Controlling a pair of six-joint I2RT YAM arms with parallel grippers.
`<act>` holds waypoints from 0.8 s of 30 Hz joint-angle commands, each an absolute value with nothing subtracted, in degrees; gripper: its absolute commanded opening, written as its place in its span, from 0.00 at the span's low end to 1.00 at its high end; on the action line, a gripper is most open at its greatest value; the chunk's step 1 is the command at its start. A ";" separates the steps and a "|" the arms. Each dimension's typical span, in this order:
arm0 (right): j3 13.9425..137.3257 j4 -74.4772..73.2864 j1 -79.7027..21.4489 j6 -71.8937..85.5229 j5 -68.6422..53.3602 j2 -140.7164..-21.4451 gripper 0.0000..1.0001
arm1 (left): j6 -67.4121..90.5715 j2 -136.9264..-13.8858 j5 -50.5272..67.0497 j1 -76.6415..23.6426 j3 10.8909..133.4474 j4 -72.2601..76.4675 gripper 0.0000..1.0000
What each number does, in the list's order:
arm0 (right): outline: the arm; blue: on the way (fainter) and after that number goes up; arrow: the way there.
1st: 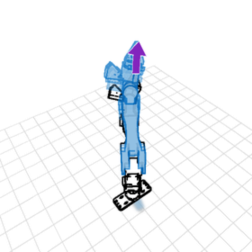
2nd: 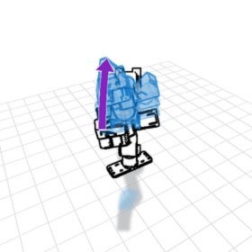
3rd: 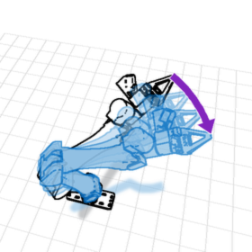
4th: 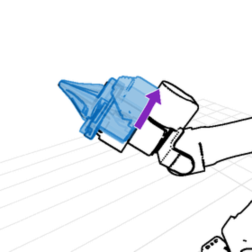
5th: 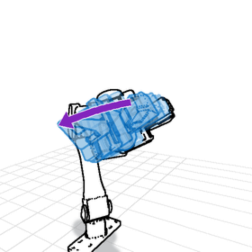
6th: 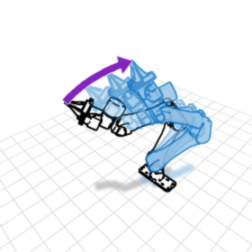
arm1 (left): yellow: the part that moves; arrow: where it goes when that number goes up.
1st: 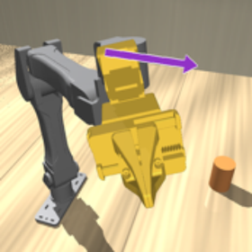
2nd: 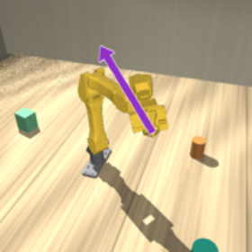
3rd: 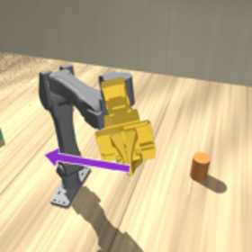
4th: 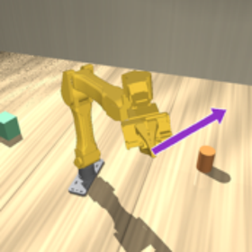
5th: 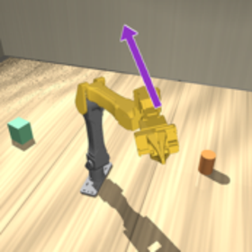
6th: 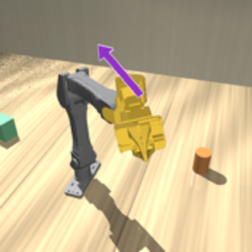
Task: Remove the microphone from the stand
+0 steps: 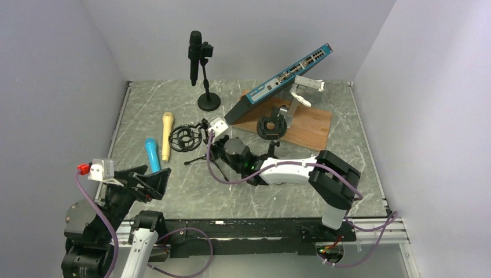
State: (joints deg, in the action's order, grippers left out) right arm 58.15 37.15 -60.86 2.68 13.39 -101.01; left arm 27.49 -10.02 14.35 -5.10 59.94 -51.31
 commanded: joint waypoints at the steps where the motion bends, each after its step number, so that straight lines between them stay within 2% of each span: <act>1: 61.82 34.74 -65.45 3.52 38.12 -100.14 0.00 | 27.00 -9.23 13.12 -5.27 59.87 -51.00 0.96; 3: 64.94 29.19 -67.75 4.87 49.52 -101.56 0.00 | 27.43 -8.85 13.12 -5.27 59.21 -50.57 0.96; 6: 67.86 25.14 -70.49 5.76 56.54 -103.81 0.00 | 28.33 -8.33 13.91 -5.27 58.26 -49.82 0.96; 11: 70.20 15.55 -71.72 16.18 55.29 -103.54 0.00 | 28.11 -8.78 14.12 -5.27 59.62 -50.22 0.96; 17: 72.00 9.40 -72.48 24.53 51.82 -104.27 0.10 | 27.34 -8.92 13.62 -5.27 60.19 -50.93 0.96; 18: 72.32 8.40 -72.63 25.43 51.49 -104.32 0.14 | 27.21 -8.94 13.70 -5.27 60.14 -51.01 0.96; 20: 72.10 7.92 -72.82 25.33 50.20 -103.80 0.33 | 27.25 -8.96 13.79 -5.27 60.29 -51.10 0.96; 22: 69.98 9.53 -73.52 23.38 49.64 -102.12 0.60 | 27.08 -8.96 13.86 -5.27 60.45 -51.22 0.96; 24: 65.98 13.74 -74.46 18.96 48.52 -99.21 0.72 | 26.83 -9.13 13.89 -5.27 60.63 -51.26 0.97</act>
State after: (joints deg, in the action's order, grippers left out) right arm 70.41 11.57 -72.66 22.04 50.65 -103.85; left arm 27.66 -8.84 13.82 -5.13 58.70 -51.83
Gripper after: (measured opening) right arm 0.616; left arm 0.963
